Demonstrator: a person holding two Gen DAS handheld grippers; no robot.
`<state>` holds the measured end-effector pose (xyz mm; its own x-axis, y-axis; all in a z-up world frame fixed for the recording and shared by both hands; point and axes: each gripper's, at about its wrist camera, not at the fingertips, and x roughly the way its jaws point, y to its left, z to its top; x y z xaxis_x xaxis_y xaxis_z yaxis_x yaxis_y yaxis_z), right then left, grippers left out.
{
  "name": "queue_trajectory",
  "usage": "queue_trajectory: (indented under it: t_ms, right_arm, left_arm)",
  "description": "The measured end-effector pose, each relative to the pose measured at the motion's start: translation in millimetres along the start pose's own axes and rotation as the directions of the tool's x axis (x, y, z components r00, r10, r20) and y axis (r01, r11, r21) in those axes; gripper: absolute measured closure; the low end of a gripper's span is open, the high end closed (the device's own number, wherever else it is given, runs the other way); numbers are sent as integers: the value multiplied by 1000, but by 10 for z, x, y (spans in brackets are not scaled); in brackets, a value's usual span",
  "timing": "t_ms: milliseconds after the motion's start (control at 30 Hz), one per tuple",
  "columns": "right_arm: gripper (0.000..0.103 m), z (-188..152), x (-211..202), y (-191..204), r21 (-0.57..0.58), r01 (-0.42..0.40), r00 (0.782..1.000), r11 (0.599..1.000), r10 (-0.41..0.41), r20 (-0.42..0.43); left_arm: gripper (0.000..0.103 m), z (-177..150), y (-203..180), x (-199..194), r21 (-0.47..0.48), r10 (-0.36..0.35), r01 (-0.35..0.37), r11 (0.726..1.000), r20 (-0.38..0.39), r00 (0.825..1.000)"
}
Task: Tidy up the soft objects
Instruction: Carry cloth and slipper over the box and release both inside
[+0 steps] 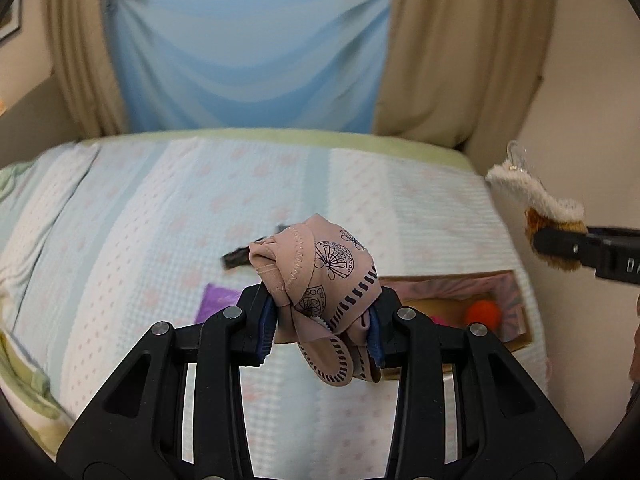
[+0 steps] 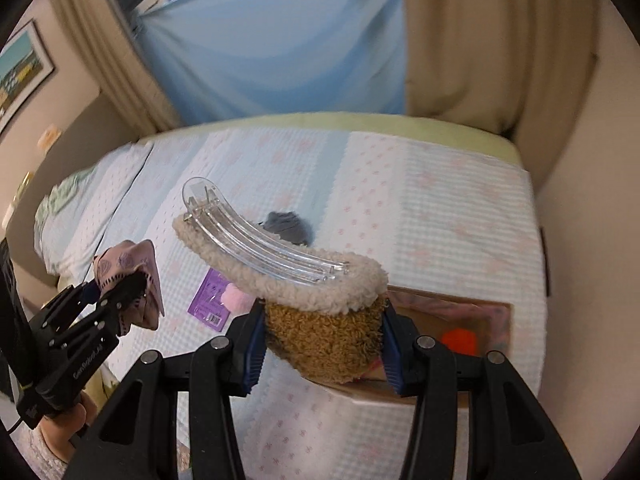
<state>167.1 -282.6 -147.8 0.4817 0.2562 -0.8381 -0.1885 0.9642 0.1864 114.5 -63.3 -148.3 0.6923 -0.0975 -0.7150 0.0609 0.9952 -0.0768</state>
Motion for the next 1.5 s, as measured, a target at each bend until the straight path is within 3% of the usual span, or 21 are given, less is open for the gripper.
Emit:
queue_trajectory:
  t_ms: [333,533,733,833,967,1167,1333,1500]
  right_arm:
    - [58,-372,-691,-679,190,122,988,974,-138,72]
    - [58,-590,-714,-1021,285,179,980,941,-196,29]
    - [58,-716,-384,-1365,341,210,978,916,-201,-61]
    - [58,-766,-145,-1520,367,219,975,904,-192,-109]
    - [58,-823,186,-1676,385,223,969,896,-162,-184]
    - [58,-890,722,-1784,400,202,958,894,-96,-271]
    - [57,-929,1182,-1934,462,187,941,867,-22,-338]
    - [55,-1068,1403,-1948,534,153,925,832,69,-373]
  left_arm:
    - [70,213,-1028,89,145,-186,187,971,-23,982]
    - [70,259,-1412,378,215,-221,236,948,-88,971]
    - [70,170,-1678,908,192,-228,273,943,-229,946]
    - [70,67,-1791,1123,218,-210,272,937,-270,940]
    - [70,-157,-1917,1535,229,-176,268,936,-355,918]
    - [70,-414,-1871,2196,248,-106,228,941,-426,899]
    - [70,-489,-1725,2558,219,-73,194,956,-464,883]
    - [70,-644,-1824,2730,254,-84,244,936,-514,854]
